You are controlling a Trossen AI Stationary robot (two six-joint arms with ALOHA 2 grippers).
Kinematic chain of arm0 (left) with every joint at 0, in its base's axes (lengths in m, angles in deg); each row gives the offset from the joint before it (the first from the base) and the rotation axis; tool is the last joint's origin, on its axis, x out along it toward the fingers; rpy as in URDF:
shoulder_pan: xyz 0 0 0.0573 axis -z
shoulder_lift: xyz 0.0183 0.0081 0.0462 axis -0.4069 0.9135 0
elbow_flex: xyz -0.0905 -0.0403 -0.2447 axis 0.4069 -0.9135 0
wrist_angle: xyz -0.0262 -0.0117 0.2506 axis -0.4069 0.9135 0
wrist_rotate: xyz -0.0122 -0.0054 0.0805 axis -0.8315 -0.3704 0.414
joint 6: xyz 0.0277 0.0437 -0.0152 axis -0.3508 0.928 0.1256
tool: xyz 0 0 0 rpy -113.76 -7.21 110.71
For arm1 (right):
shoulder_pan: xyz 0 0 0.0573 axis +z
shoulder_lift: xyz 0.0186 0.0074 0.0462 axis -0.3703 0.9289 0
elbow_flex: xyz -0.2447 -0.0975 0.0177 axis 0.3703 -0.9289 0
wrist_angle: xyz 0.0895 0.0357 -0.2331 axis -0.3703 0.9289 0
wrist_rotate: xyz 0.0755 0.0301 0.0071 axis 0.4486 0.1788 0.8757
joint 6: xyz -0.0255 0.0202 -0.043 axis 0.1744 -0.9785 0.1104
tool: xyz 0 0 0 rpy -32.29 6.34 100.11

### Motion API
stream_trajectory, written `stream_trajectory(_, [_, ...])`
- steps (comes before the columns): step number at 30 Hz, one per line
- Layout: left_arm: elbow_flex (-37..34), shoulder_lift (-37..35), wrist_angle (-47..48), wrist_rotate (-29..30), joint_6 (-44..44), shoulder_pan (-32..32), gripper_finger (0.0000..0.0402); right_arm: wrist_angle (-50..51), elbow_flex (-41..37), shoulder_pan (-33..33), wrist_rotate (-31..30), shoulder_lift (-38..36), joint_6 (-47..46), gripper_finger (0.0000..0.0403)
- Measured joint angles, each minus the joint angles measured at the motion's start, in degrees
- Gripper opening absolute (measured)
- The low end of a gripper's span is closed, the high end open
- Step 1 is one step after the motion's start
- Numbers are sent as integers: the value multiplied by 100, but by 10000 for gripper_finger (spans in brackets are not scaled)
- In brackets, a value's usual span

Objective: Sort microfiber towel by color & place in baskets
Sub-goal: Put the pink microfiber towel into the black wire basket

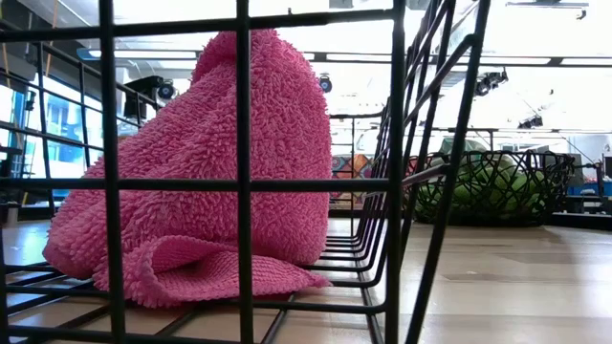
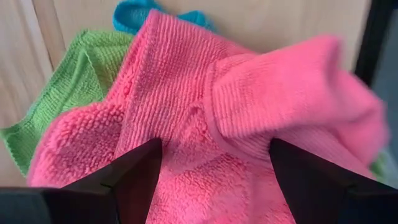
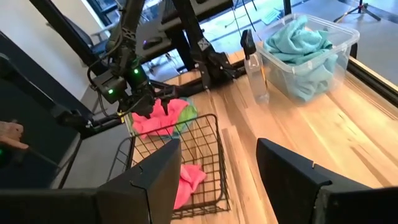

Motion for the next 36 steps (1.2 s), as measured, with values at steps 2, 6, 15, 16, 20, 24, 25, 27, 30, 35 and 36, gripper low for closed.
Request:
stream_trajectory(2, [0,190,1,74,-45,19,284,53,0,0,-1,0,44,204])
stream_trajectory(6, [0,460,10,220,-316,6,254,85,0,0,1,0,155,204])
stream_trajectory(15, [-7,-395,78,25,-1008,-7,18,121,0,0,-1,-82,312,204])
stream_trajectory(16, [-7,-654,81,-64,-1060,-29,18,116,2,0,-1,-91,321,204])
stream_trajectory(20, [-7,-1927,76,-483,-1266,-187,4,119,2,0,-1,-146,321,204])
stream_trajectory(24, [118,-3133,70,-358,-1832,-520,2,120,2,0,-1,-200,411,204])
stream_trajectory(25, [223,-3328,54,-296,-1925,-639,2,116,2,0,-1,-212,426,204])
stream_trajectory(27, [536,-3537,20,-162,-1916,-890,1,117,2,0,-3,-239,426,204])
stream_trajectory(30, [1155,-3480,9,13,-1463,-1259,1,116,2,0,-3,-270,430,204])
stream_trajectory(35, [2132,-2711,31,9,-311,-1921,1,115,2,0,-56,-270,626,204])
stream_trajectory(36, [2303,-2496,6,-57,2,-2050,1,115,2,0,-95,-266,658,204])
